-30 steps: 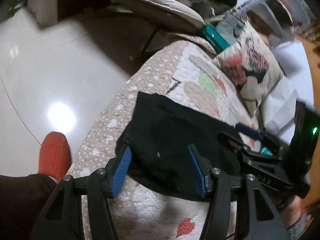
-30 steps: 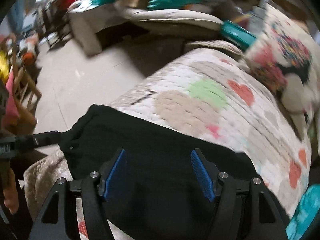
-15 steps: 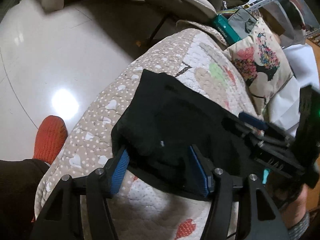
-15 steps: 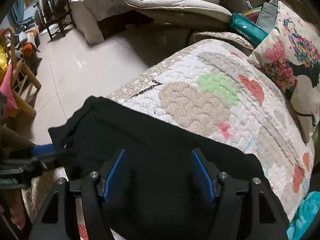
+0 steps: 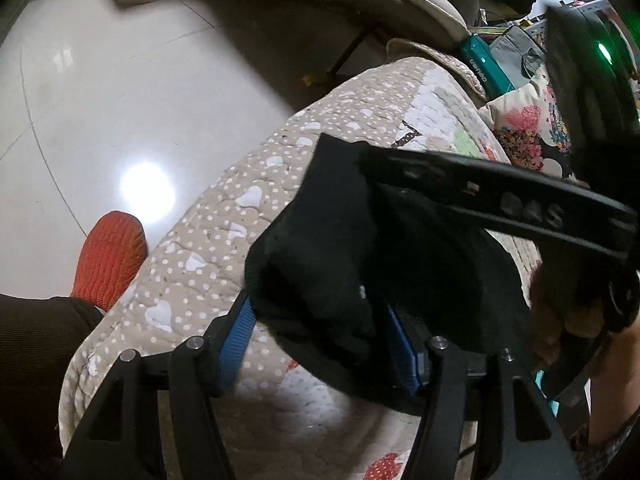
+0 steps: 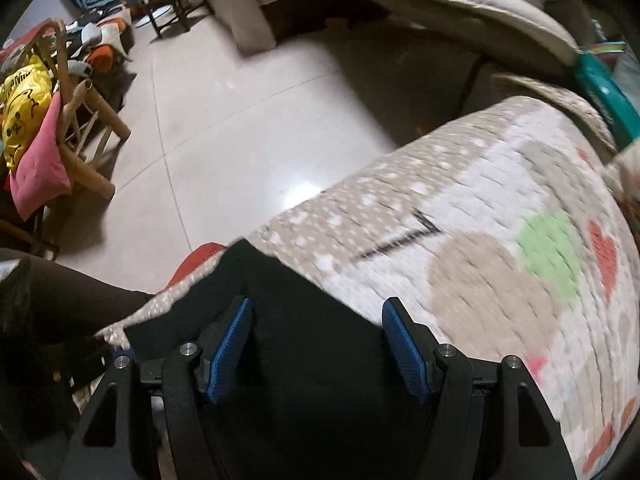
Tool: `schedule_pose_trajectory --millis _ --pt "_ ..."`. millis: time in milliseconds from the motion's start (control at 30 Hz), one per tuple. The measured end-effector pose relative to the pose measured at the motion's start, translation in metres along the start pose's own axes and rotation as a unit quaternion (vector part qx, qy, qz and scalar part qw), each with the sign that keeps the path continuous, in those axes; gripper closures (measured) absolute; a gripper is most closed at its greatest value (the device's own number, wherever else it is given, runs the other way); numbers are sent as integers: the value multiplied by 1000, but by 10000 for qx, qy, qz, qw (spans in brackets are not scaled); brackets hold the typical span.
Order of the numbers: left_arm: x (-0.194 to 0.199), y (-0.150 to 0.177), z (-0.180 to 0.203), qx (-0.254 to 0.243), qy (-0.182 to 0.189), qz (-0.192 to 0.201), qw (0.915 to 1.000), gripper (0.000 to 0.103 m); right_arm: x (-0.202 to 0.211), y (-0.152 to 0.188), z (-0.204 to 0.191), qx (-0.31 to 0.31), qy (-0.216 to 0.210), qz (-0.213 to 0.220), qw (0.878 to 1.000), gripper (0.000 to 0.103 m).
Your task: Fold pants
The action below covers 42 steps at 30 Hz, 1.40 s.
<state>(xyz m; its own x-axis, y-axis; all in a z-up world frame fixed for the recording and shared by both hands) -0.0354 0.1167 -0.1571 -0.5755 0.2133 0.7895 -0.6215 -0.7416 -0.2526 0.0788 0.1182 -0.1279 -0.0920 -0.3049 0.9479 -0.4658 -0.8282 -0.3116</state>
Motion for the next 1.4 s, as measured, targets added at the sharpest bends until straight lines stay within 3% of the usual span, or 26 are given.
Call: schedule_pose_trajectory --millis 33,133,167,200,233,367,433,633,800,1167,1400 --pt "-1 0 1 -43 15 -19 10000 45 -5 -3 -5 53 -49 -47 10000 31" --pt "-2 0 8 -230 54 -73 9997 69 -19 -4 -22 243 -223 -251 9991 31" --pt "-2 0 10 -227 168 -123 9995 83 -24 -2 -28 353 -222 -332 9986 37" --pt "-3 0 13 -206 314 -212 9991 87 -28 1 -35 495 -207 -422 9977 48" --pt "-2 0 14 -194 351 -231 9989 87 -31 3 -40 636 -119 -480 9967 64" --pt "5 -1 23 -251 547 -201 9980 89 -17 1 -40 624 50 -280 9976 81" --pt "10 -1 31 -330 639 -146 9973 89 -6 -1 -35 467 62 -129 9988 84" --pt "25 5 64 -661 1049 -17 9923 89 29 -3 -20 163 85 275 9995 84" --pt "28 11 80 -548 1334 -175 9894 89 51 5 -7 -168 146 537 9983 84" --pt "14 41 133 -1123 1286 -348 9847 89 89 48 47 -1077 119 1004 9890 84" --pt "-9 74 173 -1617 1309 -574 9764 89 102 98 91 -1857 44 1301 9739 84"
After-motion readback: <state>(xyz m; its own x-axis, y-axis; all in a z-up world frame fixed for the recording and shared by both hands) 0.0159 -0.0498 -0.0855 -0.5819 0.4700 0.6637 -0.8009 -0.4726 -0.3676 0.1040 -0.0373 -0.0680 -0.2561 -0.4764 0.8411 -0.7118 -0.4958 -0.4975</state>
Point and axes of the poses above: each gripper's, at about its wrist camera, not at the fingertips, and x roughly against the way its jaws point, z to its right, y to its underside, the point moved 9 cm from there along -x, roughly the way its jaws point, and after that the axes turned 3 degrees about z, right-handed, at the moved point
